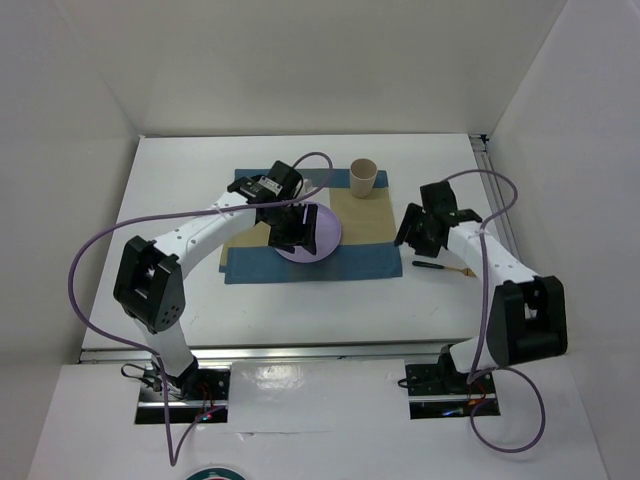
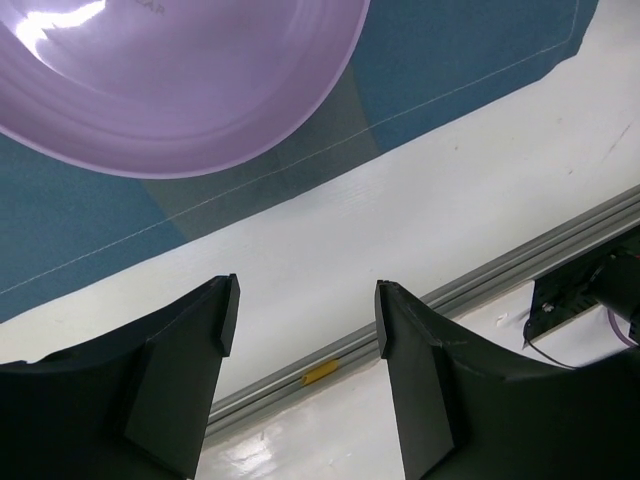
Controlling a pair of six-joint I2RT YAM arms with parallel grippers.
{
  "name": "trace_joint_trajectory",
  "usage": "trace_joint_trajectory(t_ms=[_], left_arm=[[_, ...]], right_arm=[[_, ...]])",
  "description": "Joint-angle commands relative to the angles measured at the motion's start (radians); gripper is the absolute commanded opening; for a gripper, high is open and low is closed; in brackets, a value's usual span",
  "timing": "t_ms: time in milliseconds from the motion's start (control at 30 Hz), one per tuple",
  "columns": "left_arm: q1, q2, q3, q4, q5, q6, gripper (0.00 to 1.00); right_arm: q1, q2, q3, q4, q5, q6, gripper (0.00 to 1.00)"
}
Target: Set the dinner table for one person
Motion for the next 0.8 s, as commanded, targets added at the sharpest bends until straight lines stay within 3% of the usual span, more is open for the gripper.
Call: trace_joint_trajectory(t_ms=[0, 133, 400, 633, 767], left_arm=[[0.001, -0.014, 0.032, -0.019, -0.019, 0.019, 0.73], [0.001, -0.014, 0.032, -0.019, -0.01, 0.019, 0.73], [-0.01, -0.014, 0.021, -0.019, -0.01, 0.019, 0.72], [-0.01, -0.014, 0.021, -0.019, -0.019, 0.028, 0.72], [-0.01, 0.004, 0.021, -0.019, -0.019, 0.028, 0.72]], right_arm=[[-0.004, 0.096, 0.118, -0.021, 0.133, -0.047, 0.67], [-0.004, 0.281, 0.218, -0.035, 0.218, -0.047, 0.62], [-0.024, 0.406, 0.273, -0.004, 0.181, -0.058, 0.52], [-0.024, 0.389, 0.203, 0.095, -0.015, -0.13, 0.52], [-0.024, 0.38, 0.192, 0.12, -0.052, -0.162, 0.52]])
